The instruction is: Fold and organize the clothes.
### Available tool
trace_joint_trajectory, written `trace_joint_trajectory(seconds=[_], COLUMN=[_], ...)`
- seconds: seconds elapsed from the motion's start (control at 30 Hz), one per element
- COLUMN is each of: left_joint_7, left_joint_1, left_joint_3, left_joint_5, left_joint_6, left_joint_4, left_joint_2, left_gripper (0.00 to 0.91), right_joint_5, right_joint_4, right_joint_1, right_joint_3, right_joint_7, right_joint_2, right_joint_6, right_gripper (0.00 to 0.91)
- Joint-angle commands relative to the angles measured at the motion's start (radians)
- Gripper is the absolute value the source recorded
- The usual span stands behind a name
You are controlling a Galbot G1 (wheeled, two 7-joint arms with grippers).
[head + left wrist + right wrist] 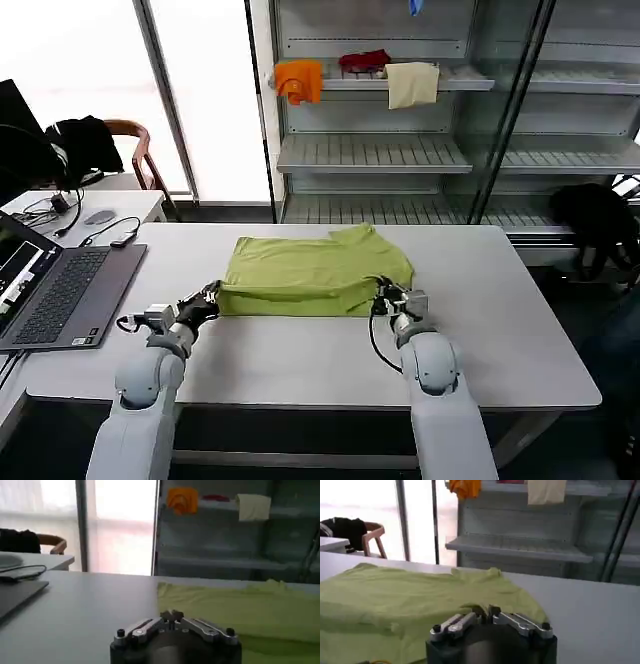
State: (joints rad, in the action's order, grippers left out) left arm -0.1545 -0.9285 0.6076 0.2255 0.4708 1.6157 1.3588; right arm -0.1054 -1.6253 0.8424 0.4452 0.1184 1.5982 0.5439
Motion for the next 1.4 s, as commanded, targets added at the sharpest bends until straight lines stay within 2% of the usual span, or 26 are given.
trace_joint_trajectory(seconds=[0.03,0.47,0.63,0.97,1.2,1.23,1.3,1.33,1.37,1.4], left_joint_7=[-0.010,-0.005,0.003,-0.009,-0.009,-0.010,-0.011,-0.014,-0.017,-0.021], left_joint_1=[0.012,-0.019,-0.038,-0.071,-0.076,-0.076,-0.077,-0.077,-0.078,-0.078], left_joint_3=[0.002,0.005,0.002,-0.014,-0.020,-0.019,-0.019,-0.019,-0.019,-0.018], left_joint_5=[-0.007,-0.021,-0.098,-0.122,-0.130,-0.130,-0.133,-0.133,-0.133,-0.134], left_joint_6=[-0.007,0.001,0.045,0.046,0.043,0.043,0.042,0.043,0.042,0.043], left_joint_4=[-0.017,0.036,0.034,0.051,0.048,0.047,0.042,0.041,0.039,0.037], left_joint_2=[-0.011,-0.007,0.003,0.024,0.033,0.033,0.030,0.029,0.027,0.026], left_gripper=[0.907,0.907,0.907,0.907,0.907,0.907,0.907,0.907,0.705,0.574], right_joint_5=[-0.019,0.009,0.043,0.099,0.097,0.095,0.086,0.082,0.076,0.069], right_joint_4=[0.059,-0.001,-0.069,-0.110,-0.106,-0.105,-0.098,-0.096,-0.094,-0.091], right_joint_1=[-0.059,-0.047,0.040,0.175,0.210,0.212,0.216,0.216,0.217,0.217], right_joint_3=[0.001,0.009,0.031,0.093,0.102,0.102,0.098,0.098,0.096,0.094], right_joint_7=[-0.005,-0.007,0.012,0.027,0.038,0.039,0.043,0.045,0.047,0.048], right_joint_2=[0.010,-0.021,-0.065,-0.117,-0.124,-0.124,-0.121,-0.118,-0.115,-0.112], right_joint_6=[-0.017,0.006,0.025,0.002,-0.011,-0.012,-0.019,-0.021,-0.023,-0.026], right_gripper=[0.907,0.907,0.907,0.907,0.897,0.856,0.504,0.413,0.212,0.141])
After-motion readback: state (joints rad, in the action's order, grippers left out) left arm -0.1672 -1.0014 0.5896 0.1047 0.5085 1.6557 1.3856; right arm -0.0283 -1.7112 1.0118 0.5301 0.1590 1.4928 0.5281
